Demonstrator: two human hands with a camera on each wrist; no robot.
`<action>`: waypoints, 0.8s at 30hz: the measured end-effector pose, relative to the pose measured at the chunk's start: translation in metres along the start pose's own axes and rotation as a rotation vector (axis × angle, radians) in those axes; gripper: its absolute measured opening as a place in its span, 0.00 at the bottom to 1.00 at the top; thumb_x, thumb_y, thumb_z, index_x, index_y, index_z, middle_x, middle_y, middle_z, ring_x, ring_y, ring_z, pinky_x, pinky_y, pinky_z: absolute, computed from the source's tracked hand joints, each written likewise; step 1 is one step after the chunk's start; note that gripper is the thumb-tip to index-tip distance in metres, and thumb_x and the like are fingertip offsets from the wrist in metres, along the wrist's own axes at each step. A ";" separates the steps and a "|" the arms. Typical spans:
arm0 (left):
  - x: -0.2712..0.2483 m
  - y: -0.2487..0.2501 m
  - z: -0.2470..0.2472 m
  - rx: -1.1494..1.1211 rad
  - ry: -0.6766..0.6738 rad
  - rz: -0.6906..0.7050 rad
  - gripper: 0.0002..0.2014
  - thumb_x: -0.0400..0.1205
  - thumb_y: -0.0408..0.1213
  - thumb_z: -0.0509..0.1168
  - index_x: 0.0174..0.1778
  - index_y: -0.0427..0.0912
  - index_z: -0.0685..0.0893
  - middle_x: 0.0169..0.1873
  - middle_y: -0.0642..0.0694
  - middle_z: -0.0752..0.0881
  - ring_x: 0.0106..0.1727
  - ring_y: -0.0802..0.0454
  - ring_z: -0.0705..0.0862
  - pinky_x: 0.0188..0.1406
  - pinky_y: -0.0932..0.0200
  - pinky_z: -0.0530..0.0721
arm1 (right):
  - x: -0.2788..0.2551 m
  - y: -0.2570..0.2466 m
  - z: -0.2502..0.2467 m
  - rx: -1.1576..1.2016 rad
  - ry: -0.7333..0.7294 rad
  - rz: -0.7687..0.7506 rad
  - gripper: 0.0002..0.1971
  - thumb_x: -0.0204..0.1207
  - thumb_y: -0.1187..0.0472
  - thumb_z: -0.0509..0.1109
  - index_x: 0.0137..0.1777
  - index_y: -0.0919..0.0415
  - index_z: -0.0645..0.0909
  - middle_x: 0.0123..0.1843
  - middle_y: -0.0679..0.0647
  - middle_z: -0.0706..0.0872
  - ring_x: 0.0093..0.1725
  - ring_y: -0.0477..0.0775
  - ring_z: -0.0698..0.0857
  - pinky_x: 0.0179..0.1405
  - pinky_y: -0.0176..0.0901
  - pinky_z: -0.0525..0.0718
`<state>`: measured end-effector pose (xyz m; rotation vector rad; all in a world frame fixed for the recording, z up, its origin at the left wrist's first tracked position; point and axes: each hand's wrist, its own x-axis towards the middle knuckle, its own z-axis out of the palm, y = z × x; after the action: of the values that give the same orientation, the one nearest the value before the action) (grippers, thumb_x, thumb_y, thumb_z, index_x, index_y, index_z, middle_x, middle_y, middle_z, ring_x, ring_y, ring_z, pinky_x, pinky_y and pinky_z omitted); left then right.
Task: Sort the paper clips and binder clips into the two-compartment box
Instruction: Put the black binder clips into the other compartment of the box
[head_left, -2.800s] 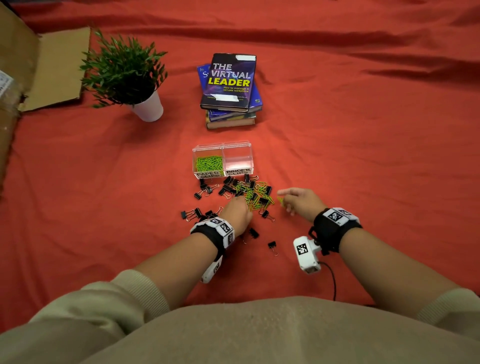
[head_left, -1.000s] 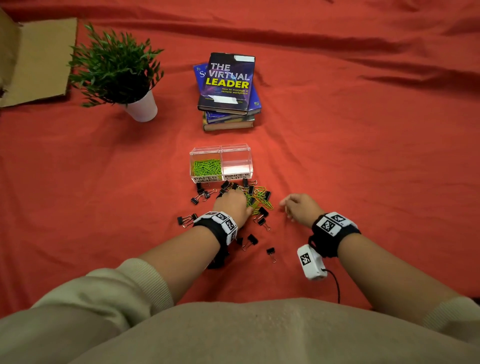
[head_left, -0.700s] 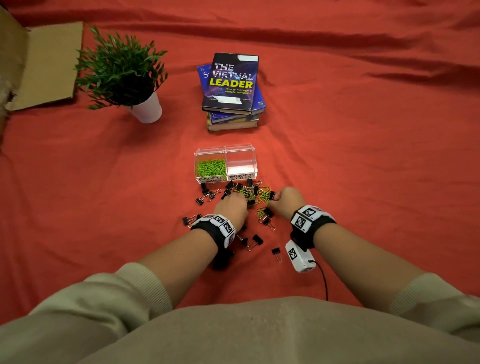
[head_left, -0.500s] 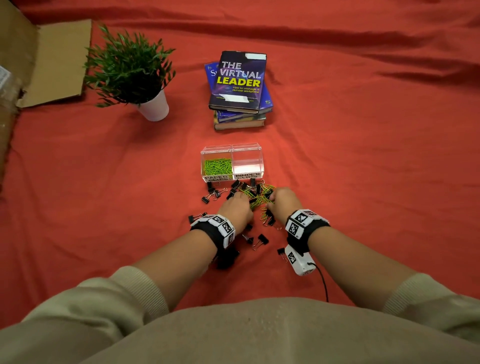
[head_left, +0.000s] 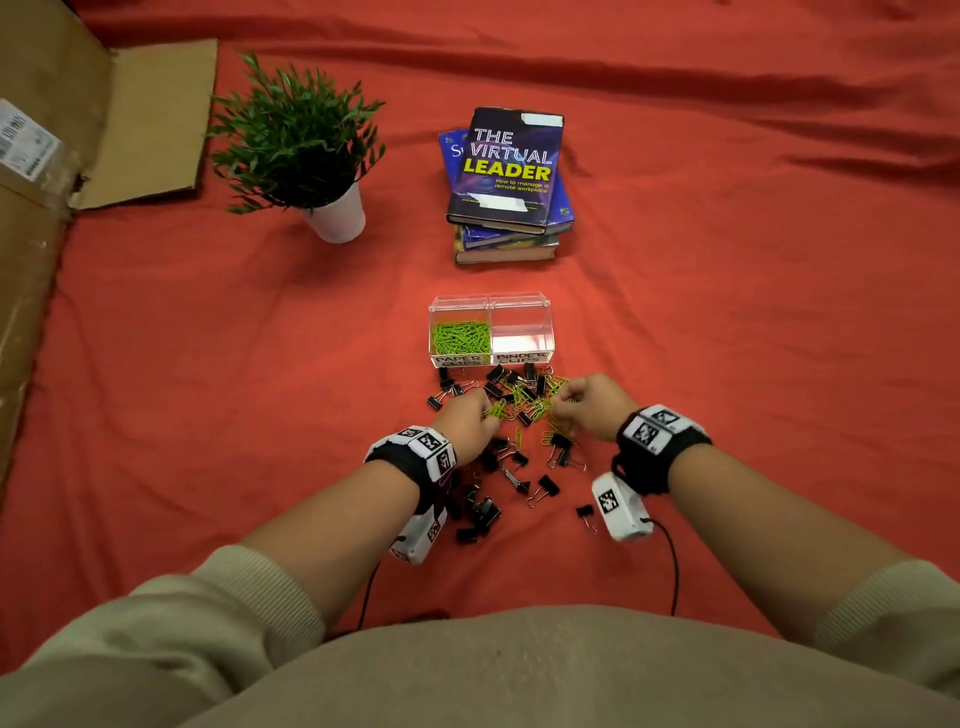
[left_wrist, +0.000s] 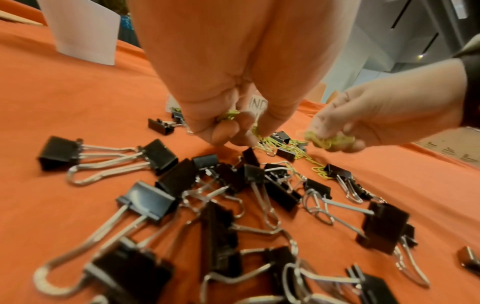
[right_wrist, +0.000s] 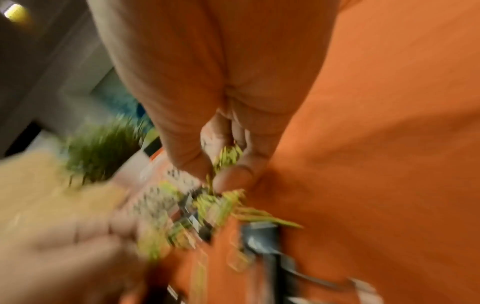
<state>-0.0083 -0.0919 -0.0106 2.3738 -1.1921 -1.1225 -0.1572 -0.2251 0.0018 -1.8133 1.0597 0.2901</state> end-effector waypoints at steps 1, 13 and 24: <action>0.000 -0.001 -0.002 0.000 0.000 -0.007 0.04 0.83 0.36 0.59 0.44 0.41 0.71 0.33 0.47 0.76 0.35 0.48 0.74 0.29 0.57 0.68 | 0.003 -0.007 -0.005 0.094 -0.026 0.007 0.07 0.77 0.59 0.70 0.45 0.63 0.84 0.35 0.53 0.87 0.27 0.43 0.82 0.32 0.32 0.82; -0.013 -0.021 -0.029 -0.035 0.036 -0.026 0.07 0.83 0.35 0.55 0.40 0.38 0.71 0.39 0.34 0.81 0.41 0.39 0.79 0.37 0.51 0.71 | 0.066 -0.137 0.015 -0.307 0.092 -0.299 0.08 0.76 0.65 0.65 0.48 0.68 0.83 0.43 0.62 0.87 0.41 0.58 0.84 0.40 0.44 0.80; 0.034 -0.007 -0.099 0.240 0.180 0.209 0.09 0.81 0.32 0.58 0.53 0.33 0.79 0.52 0.36 0.82 0.53 0.40 0.80 0.49 0.51 0.75 | 0.027 -0.095 0.004 -0.227 0.258 -0.369 0.10 0.77 0.69 0.61 0.48 0.63 0.84 0.47 0.56 0.87 0.43 0.53 0.85 0.46 0.45 0.86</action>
<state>0.0805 -0.1242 0.0339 2.3863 -1.5387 -0.7195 -0.0679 -0.2225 0.0428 -2.2533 0.8654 -0.0513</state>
